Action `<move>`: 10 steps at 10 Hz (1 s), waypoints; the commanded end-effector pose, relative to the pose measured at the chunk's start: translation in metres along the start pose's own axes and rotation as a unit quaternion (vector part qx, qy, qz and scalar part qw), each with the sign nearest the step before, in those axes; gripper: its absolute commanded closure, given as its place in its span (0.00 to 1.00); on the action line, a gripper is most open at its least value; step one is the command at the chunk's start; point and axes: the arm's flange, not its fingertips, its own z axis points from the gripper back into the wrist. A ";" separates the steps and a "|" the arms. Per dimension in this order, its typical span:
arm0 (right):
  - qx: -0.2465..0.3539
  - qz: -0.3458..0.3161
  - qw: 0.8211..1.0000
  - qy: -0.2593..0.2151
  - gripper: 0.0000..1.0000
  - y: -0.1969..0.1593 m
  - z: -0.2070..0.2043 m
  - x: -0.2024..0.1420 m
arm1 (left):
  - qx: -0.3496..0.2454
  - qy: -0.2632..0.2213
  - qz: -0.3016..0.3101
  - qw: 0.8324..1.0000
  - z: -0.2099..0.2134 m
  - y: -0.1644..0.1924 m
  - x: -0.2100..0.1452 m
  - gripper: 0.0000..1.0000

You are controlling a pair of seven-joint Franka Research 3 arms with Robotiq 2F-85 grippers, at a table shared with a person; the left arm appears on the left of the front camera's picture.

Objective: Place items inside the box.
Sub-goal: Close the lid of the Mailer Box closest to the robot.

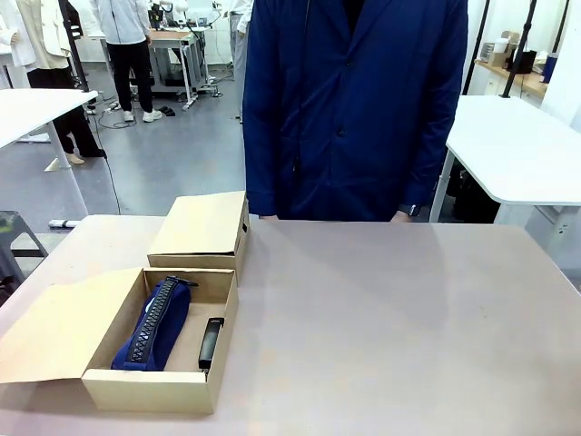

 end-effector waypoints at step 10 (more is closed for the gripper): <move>0.008 0.010 1.000 -0.002 0.00 0.001 0.001 -0.002 | -0.051 0.134 -0.482 0.864 -0.098 -0.003 -0.009 0.00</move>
